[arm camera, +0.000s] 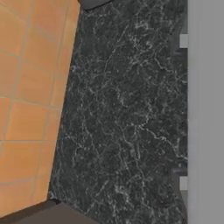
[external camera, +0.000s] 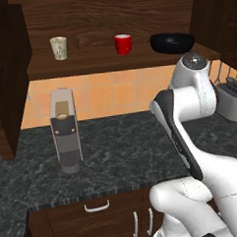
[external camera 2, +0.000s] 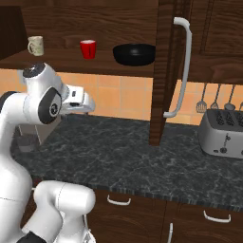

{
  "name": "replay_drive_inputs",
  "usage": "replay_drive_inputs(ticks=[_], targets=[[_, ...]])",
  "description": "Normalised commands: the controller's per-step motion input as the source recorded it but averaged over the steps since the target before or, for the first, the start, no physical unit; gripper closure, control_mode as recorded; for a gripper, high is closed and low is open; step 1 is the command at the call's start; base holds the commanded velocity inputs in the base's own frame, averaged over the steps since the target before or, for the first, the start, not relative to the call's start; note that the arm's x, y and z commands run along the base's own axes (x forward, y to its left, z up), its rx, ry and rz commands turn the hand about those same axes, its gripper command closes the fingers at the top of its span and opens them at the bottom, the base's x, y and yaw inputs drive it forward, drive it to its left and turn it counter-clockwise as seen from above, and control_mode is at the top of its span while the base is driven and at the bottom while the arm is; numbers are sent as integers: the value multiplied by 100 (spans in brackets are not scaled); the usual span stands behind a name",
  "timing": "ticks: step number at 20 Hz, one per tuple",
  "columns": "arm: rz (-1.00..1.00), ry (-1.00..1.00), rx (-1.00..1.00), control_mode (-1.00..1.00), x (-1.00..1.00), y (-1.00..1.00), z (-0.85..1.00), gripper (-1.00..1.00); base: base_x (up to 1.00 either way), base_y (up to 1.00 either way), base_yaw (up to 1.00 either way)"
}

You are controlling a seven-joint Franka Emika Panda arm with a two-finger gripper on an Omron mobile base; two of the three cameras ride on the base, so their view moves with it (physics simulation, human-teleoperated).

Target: Gather all objects into one cabinet and sort the glasses and bowls to opposite sides.

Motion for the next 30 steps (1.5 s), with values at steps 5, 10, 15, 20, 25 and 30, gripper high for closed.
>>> replay_drive_inputs(ticks=[5, 10, 15, 20, 25, 30], targets=[[0, -60, -16, -100, -99, -22, 16, -100, 0, 0, 0], [4, -33, 1, -100, -83, -6, 9, -100, 0, 0, 0], [4, -34, 16, -100, -86, -26, 45, -100, 0, 0, 0], [28, -16, 30, -100, -82, -56, 15, -100, 0, 0, 0], [10, -3, 5, -100, -20, -9, 0, -100, 0, 0, 0], [0, 0, 0, 100, 0, 0, 0, -100, -32, -1, -4]])
